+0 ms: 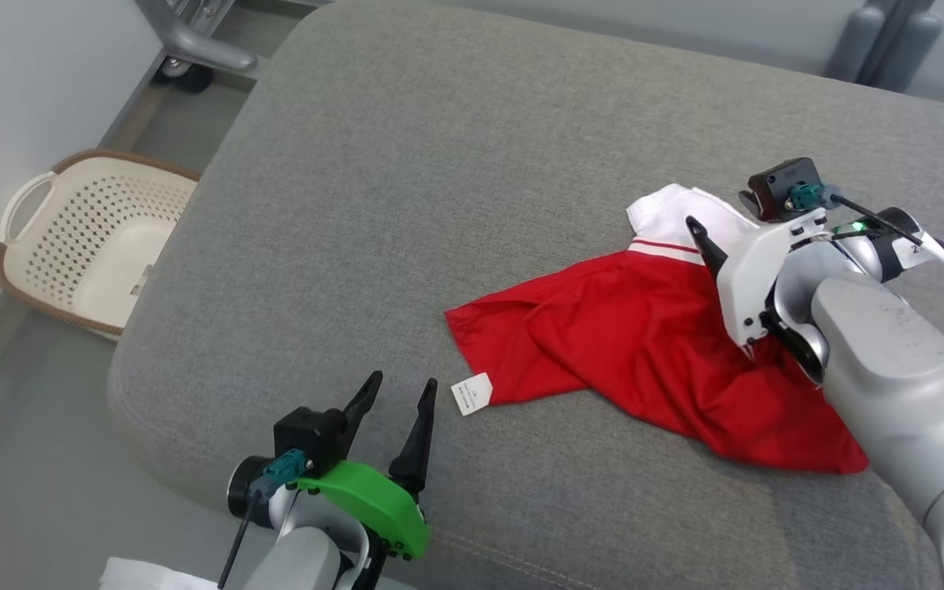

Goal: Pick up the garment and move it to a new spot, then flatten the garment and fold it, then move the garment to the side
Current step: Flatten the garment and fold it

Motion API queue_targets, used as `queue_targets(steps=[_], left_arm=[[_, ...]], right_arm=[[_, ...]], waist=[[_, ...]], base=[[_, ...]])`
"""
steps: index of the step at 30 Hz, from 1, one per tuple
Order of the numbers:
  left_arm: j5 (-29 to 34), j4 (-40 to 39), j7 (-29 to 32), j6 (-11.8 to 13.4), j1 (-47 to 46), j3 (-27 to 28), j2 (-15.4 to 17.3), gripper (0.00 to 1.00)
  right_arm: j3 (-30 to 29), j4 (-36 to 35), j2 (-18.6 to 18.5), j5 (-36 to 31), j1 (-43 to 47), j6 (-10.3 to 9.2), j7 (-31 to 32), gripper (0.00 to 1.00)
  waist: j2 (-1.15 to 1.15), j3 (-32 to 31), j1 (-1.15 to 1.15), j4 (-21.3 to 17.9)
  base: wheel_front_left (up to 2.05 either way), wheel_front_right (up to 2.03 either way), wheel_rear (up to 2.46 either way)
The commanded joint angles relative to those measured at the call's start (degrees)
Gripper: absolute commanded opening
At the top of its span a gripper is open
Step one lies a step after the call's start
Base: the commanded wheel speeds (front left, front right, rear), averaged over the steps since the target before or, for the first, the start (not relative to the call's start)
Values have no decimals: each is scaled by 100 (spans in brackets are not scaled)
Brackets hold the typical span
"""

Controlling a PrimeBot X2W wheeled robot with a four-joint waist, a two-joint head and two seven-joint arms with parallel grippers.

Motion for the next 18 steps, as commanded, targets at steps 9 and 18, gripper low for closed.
queue_targets(steps=[9,18], left_arm=[[-292,-342,-1,205,-77,-227,7,100],[-246,-645,-1,260,91,-89,6,100]], right_arm=[[592,707,-444,515,-548,-8,1096,100],[549,1110,-1115,452,-1232,-9,545,0]], waist=[[0,621,0,766],[0,833,0,784]], base=[[0,0,0],[0,0,0]])
